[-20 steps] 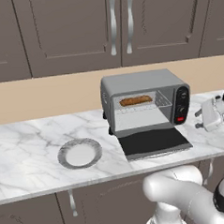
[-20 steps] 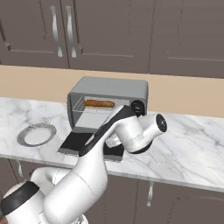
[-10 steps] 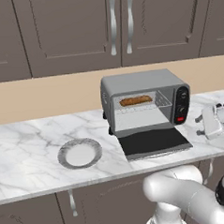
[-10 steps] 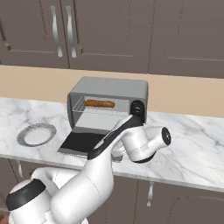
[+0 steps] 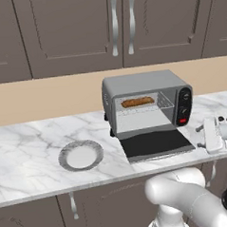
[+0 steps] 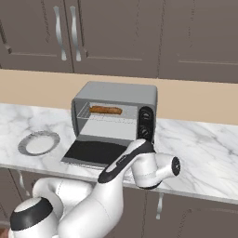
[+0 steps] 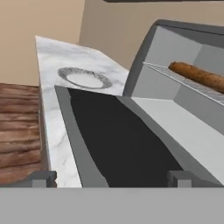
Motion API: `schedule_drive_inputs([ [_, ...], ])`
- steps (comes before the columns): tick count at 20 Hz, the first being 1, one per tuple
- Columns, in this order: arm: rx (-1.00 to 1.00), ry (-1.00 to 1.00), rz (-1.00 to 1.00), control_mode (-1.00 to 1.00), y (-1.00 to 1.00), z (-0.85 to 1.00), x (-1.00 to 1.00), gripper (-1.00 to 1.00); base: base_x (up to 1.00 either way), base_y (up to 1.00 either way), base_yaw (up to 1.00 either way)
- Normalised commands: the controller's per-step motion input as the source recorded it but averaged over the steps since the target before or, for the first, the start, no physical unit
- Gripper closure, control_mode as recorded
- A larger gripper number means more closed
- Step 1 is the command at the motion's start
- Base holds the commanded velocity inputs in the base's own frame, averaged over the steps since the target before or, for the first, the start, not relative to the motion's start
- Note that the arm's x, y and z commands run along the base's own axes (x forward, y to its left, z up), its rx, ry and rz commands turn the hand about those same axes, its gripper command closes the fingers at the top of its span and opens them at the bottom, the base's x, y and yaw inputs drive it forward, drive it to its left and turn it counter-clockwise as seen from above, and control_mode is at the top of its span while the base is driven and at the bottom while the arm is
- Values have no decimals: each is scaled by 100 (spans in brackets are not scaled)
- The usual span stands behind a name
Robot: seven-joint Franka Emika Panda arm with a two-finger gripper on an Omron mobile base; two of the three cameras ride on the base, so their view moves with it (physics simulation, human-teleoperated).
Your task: Pull the toaster oven rack outwards. Pick up the baguette from the plate and place it on the toaster oven rack. Close the toaster oven door fully and set the temperature to the lowest setting.
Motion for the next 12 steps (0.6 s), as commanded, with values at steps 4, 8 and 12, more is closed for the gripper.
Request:
schedule_drive_inputs([
  [4,0,-13,12,-100,-16,-32,0,-100,0,0,0],
  [8,0,-6,9,-100,-41,-27,0,-100,0,0,0],
  [12,0,-7,6,-100,-27,-30,0,-100,0,0,0],
])
